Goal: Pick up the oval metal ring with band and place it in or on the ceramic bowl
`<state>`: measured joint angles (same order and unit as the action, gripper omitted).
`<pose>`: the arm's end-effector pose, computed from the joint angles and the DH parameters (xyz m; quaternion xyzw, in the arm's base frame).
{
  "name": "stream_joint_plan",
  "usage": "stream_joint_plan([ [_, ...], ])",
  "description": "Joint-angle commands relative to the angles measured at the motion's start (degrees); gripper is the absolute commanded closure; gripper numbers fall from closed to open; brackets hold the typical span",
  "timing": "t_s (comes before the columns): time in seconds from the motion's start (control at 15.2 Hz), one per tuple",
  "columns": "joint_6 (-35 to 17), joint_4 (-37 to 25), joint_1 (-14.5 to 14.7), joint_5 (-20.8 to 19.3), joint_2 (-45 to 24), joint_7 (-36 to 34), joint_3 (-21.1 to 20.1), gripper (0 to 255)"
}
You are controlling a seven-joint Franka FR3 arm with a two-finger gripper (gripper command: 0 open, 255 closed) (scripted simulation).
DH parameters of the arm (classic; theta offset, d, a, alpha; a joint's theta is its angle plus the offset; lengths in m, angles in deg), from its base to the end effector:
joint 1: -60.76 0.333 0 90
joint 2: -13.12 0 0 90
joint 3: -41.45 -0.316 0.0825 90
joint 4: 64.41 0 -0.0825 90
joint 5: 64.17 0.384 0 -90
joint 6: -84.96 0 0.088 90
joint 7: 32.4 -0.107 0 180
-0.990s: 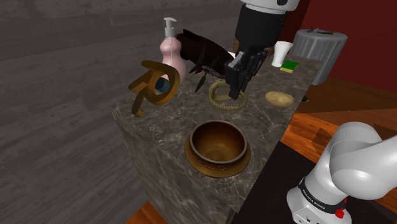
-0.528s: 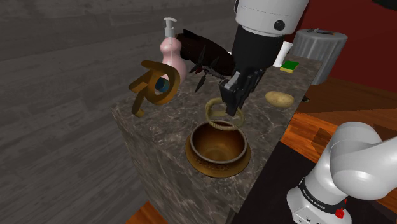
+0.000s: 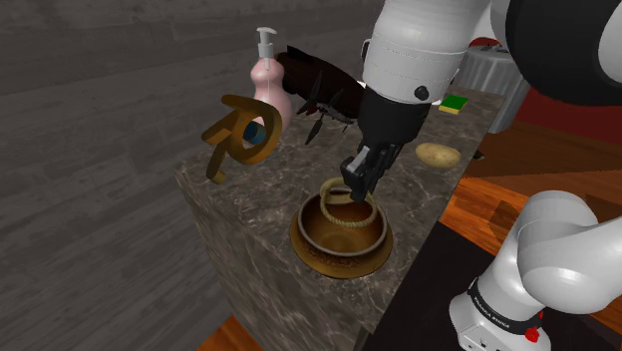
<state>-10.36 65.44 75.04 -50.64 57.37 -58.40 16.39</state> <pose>0.2226 0.2721 0.6048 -0.9956 -0.0643 -0.0675 0.0016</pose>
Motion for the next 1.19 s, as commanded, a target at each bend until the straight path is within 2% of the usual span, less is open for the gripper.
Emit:
stream_joint_plan([
  [0.0,-0.78,0.98,0.07,0.11,0.21,0.12,-0.06,255],
  [0.46,-0.78,0.97,0.07,0.11,0.21,0.12,-0.06,255],
  [0.53,-0.78,0.97,0.07,0.11,0.21,0.12,-0.06,0],
  [0.86,-0.78,0.97,0.07,0.11,0.21,0.12,-0.06,0],
  [1.12,6.07,-7.22,-0.48,-0.98,-1.17,-0.38,1.03,0],
])
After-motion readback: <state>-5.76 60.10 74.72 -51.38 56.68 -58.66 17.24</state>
